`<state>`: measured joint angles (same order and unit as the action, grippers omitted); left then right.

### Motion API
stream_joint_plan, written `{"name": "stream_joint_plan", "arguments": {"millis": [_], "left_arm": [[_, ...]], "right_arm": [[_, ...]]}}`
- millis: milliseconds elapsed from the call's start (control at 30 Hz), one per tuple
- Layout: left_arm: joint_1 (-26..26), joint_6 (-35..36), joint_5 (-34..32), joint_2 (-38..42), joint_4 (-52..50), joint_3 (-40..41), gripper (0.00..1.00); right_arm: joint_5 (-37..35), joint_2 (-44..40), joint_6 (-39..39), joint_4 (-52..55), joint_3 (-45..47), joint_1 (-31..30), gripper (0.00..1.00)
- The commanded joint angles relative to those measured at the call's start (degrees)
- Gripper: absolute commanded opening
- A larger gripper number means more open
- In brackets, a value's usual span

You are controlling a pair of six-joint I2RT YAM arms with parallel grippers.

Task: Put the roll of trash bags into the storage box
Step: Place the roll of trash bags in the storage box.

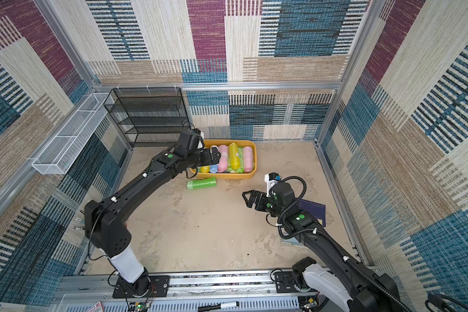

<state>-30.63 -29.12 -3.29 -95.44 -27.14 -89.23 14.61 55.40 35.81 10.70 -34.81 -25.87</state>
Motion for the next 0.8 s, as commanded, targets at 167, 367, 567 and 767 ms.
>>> {"name": "stream_joint_plan", "arguments": {"millis": [167, 367, 567, 767], "left_arm": [[0.6, 3.4, -9.8, 18.1, 9.3, 22.0, 0.98], [1.1, 3.0, -12.1, 26.5, 6.1, 29.2, 0.98], [1.1, 2.4, -12.7, 34.7, 3.7, 35.5, 0.99], [1.3, 1.8, -12.3, 42.1, -0.8, 37.7, 0.98]], "right_arm": [[1.0, 7.3, 2.2, -7.4, 0.1, -4.3, 0.99], [-0.8, 14.9, 3.9, -9.8, -3.7, -8.6, 0.99], [-3.2, 25.1, 1.9, -9.5, -11.8, -10.7, 0.99], [-3.5, 39.6, -16.2, 2.4, -29.0, -11.7, 0.99]]}}
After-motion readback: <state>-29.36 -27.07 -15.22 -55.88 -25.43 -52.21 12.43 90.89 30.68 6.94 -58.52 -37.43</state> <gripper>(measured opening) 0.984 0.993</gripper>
